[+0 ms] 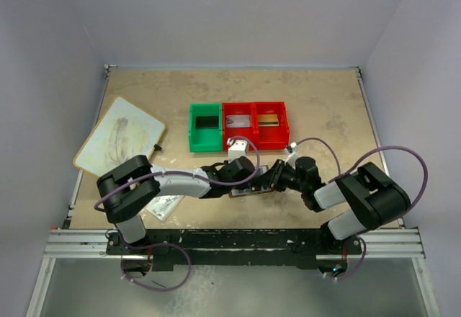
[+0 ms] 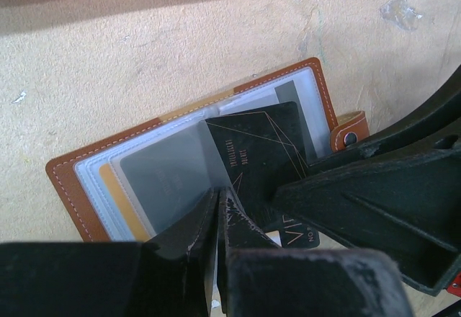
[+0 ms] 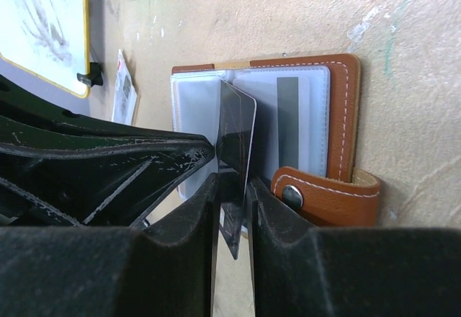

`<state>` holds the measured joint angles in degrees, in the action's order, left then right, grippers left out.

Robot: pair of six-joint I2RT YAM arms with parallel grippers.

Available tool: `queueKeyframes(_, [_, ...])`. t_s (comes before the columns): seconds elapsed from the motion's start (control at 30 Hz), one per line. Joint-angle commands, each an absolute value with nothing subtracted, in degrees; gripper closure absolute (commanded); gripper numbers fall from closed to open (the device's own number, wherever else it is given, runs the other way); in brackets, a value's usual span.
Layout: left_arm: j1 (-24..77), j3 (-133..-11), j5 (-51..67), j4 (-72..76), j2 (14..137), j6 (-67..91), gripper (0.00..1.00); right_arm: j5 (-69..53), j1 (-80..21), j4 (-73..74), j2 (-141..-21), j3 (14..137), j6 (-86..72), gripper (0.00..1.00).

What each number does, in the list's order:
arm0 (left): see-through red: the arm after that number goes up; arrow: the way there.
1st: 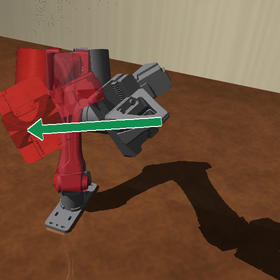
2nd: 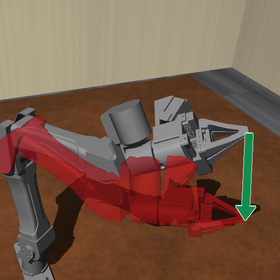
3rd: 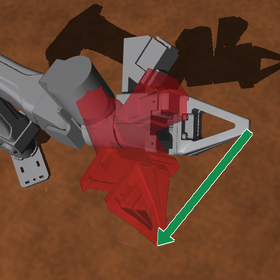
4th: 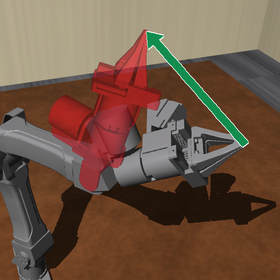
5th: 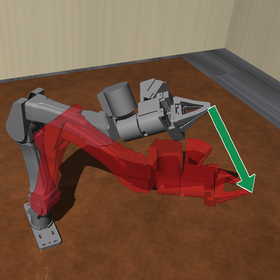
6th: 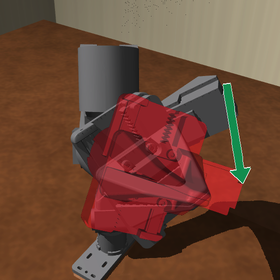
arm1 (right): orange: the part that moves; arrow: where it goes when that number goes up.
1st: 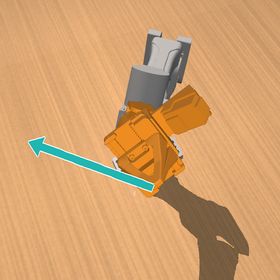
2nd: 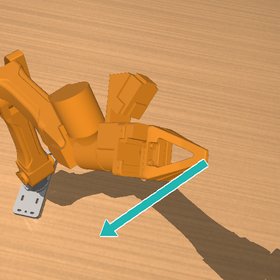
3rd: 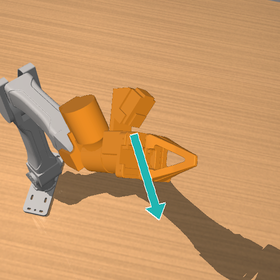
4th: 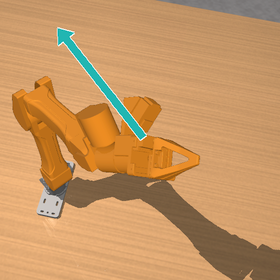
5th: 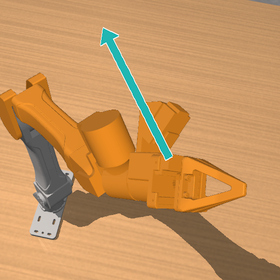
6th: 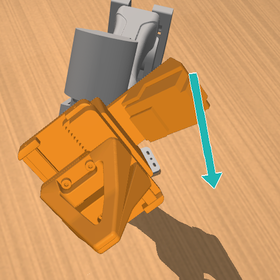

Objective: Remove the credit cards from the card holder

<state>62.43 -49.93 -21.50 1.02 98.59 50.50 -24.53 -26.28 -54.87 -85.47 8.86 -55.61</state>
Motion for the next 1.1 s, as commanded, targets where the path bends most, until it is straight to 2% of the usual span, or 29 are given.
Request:
queueKeyframes(0.0, [63.1, -47.8, -21.3, -3.7, 98.4, 50.8, 1.0, -27.1, -26.4, -60.9, -88.4, 8.9, -56.1, 0.78])
queueKeyframes(0.23, [63.1, -47.7, -23.8, -6.2, 97.7, 50.6, 1.0, -24.5, -26.4, -58.0, -85.1, 8.0, -56.0, 0.97])
queueKeyframes(0.5, [63.1, -44.8, -26.3, -8.3, 95.3, 51.4, 1.0, -13.4, -26.0, -32.6, -66.9, 11.2, -49.8, 0.98])
queueKeyframes(0.73, [63.1, -43.3, -28.7, -10.1, 89.3, 51.5, 0.98, -15.2, -26.0, -28.7, -54.3, 10.9, -45.3, 1.0])
queueKeyframes(0.93, [61.7, -45.8, -30.5, -15.0, 82.2, 48.0, 0.82, -16.4, -26.1, -30.4, -47.6, 12.2, -39.3, 1.0])
queueKeyframes(1.07, [57.5, -47.9, -29.8, -18.8, 76.9, 45.8, 0.68, -17.7, -26.1, -32.1, -45.9, 13.9, -35.8, 1.0])
